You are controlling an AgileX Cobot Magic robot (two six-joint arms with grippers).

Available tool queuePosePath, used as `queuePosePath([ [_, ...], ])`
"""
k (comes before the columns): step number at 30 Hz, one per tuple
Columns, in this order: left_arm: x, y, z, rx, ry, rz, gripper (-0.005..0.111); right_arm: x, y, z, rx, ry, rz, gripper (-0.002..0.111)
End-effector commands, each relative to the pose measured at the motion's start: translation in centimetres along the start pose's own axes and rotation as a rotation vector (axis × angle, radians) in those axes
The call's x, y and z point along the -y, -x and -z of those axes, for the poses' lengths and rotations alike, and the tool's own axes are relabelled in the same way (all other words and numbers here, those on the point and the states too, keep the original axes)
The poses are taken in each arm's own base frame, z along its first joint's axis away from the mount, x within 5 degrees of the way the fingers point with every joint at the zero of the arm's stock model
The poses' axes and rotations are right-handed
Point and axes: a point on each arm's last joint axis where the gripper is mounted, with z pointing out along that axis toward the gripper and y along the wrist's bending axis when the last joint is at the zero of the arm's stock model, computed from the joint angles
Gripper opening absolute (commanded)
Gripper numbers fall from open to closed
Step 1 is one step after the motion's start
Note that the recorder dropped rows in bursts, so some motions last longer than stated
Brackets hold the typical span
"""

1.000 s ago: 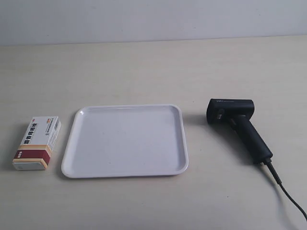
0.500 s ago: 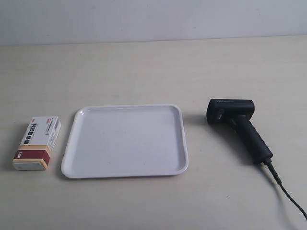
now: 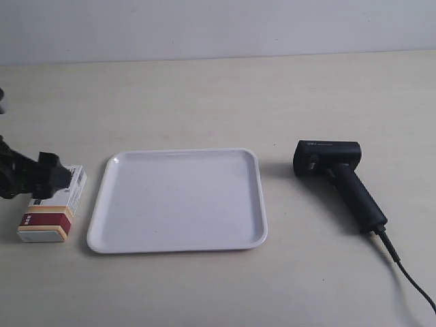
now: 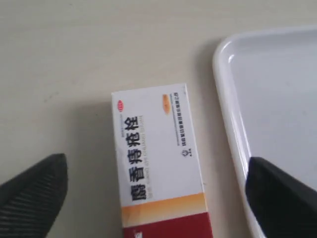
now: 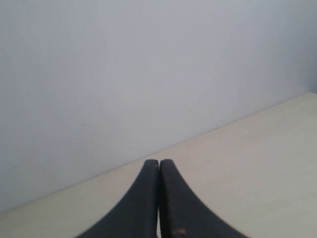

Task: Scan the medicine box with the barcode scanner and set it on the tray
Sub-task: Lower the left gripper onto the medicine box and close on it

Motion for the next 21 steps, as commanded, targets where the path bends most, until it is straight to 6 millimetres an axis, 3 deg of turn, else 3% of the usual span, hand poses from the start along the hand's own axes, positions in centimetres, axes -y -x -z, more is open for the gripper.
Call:
queuePosePath([
  [1,0.6,0.3,-2.4,0.004,0.004,-0.036,0.105,-0.1,0.3,0.1,0.017,0.0,0.012,0.0],
  [11,0.1,-1.0,-5.9,-0.086,0.028,-0.048,0.105,-0.1,0.3,0.1,0.015,0.0,0.012,0.0],
  [14,0.1,-1.2,-6.2,-0.101,0.027,-0.047,0.097,-0.1,0.3,0.1,0.015,0.0,0.012,0.0],
  [15,0.1,-1.2,-6.2,-0.1,0.028,-0.052,0.092,-0.1,0.3,0.1,0.015,0.0,0.012,0.0],
  [18,0.1,-1.2,-6.2,-0.102,0.026,-0.067,0.061,-0.1,0.3,0.1,0.015,0.0,0.012,0.0],
  [21,0.1,-1.1,-6.2,-0.102,0.025,-0.069,0.015,-0.1,0.3,0.1,0.015,0.0,0.012,0.0],
])
